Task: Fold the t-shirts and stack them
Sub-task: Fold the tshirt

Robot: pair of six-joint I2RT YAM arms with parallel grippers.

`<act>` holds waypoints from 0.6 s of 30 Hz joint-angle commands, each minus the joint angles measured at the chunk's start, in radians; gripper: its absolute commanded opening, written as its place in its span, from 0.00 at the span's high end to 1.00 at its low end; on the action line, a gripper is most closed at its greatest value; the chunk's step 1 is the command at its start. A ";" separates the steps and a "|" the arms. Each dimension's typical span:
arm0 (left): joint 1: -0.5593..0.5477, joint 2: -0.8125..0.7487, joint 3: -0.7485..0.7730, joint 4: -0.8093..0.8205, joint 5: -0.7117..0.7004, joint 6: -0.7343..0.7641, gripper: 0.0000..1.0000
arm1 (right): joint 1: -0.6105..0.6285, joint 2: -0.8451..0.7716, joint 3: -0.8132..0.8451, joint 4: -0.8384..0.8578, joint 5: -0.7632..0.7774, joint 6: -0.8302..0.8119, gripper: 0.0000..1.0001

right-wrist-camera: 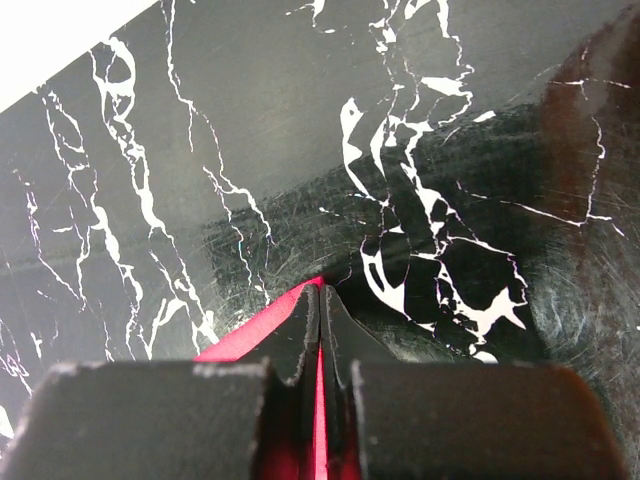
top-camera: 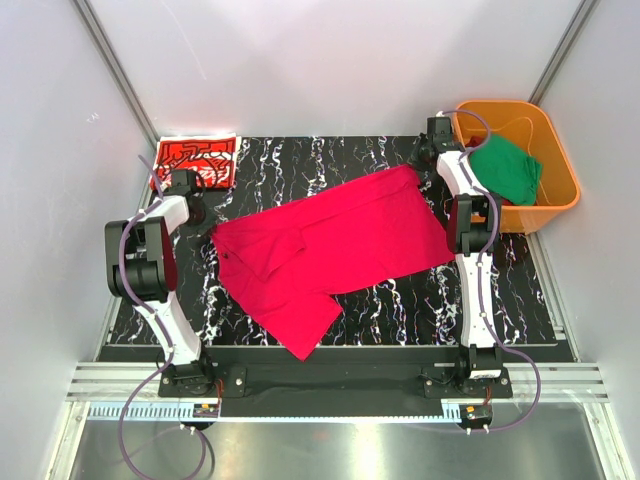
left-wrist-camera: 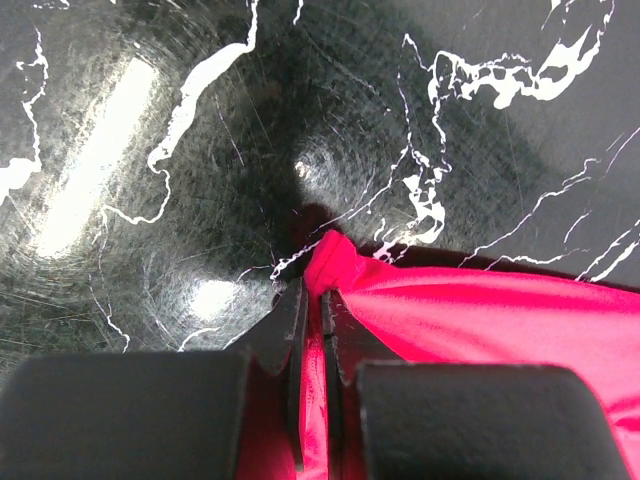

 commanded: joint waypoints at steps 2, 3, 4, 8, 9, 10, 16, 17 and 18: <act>0.019 -0.035 0.008 0.043 -0.083 -0.014 1.00 | -0.023 0.012 0.023 0.016 0.071 0.040 1.00; 0.020 -0.035 0.008 0.046 -0.085 -0.015 1.00 | -0.023 0.014 0.026 0.017 0.057 0.049 1.00; 0.020 -0.034 0.011 0.049 -0.085 -0.015 1.00 | -0.023 0.017 0.031 0.022 0.057 0.049 1.00; 0.022 -0.015 0.045 0.039 -0.069 -0.009 0.92 | -0.021 0.031 0.054 0.036 -0.058 0.050 1.00; 0.022 -0.020 0.046 0.037 -0.069 -0.010 0.88 | -0.020 0.031 0.057 0.039 -0.084 0.046 0.99; 0.020 -0.024 0.051 0.033 -0.071 -0.009 0.83 | -0.018 0.028 0.057 0.045 -0.097 0.041 0.96; 0.014 -0.109 0.066 -0.007 -0.109 0.000 0.50 | -0.011 -0.009 0.072 0.026 -0.138 0.009 0.66; 0.011 -0.125 0.069 -0.015 -0.126 0.009 0.45 | -0.008 -0.026 0.077 0.020 -0.140 0.005 0.66; 0.008 -0.159 0.079 -0.042 -0.137 0.014 0.34 | -0.003 -0.037 0.084 0.002 -0.137 -0.012 0.63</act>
